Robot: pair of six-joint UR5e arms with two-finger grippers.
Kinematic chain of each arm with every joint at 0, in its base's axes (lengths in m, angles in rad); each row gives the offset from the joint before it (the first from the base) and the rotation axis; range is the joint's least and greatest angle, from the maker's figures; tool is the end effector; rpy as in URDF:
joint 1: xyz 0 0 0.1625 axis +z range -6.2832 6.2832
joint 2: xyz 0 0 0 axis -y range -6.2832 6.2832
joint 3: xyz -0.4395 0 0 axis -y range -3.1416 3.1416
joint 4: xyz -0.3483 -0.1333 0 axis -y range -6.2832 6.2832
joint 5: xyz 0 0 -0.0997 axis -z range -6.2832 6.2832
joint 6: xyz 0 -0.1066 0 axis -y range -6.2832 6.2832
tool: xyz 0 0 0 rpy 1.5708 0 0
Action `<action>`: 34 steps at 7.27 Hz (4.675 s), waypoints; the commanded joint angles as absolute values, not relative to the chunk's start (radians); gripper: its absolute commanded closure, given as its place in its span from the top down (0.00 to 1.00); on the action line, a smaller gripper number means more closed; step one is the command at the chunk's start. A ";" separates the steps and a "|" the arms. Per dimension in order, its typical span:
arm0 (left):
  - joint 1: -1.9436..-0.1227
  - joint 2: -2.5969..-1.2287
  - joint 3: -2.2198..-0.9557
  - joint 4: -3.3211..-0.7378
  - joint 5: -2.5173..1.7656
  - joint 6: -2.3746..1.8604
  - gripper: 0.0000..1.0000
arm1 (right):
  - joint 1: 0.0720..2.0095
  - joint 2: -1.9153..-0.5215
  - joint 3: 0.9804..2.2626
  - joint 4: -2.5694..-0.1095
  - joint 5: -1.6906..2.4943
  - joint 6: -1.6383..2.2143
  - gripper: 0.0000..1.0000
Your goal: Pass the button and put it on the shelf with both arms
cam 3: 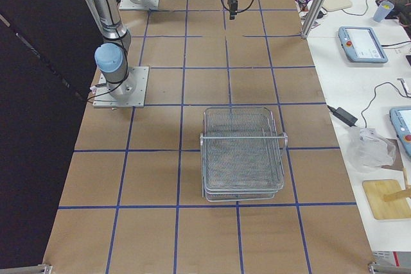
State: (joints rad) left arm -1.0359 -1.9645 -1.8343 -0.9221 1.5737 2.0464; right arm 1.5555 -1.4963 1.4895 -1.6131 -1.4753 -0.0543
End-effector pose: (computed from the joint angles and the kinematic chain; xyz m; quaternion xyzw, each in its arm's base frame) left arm 0.1624 -0.5351 0.2482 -0.6858 -0.7277 -0.0026 0.0037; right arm 0.1360 -0.4879 0.5021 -0.0206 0.9983 -0.0262 0.0468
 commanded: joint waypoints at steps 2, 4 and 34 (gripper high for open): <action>-1.151 -1.882 -1.716 -1.264 1.454 1.858 0.00 | 1.545 -1.496 1.491 -1.600 -1.479 -0.080 1.00; -1.268 -1.858 -1.677 -1.382 1.308 1.705 0.00 | 1.530 -1.496 1.493 -1.606 -1.462 -0.252 1.00; -1.934 -1.752 -1.508 -1.198 0.842 0.785 0.00 | 1.440 -1.712 1.620 -1.551 -1.066 -1.534 1.00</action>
State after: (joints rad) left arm -1.9308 -1.7717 -1.4987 -1.1974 0.8532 0.7759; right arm 1.4401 -1.7120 1.6174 -1.5495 -1.0684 -1.5343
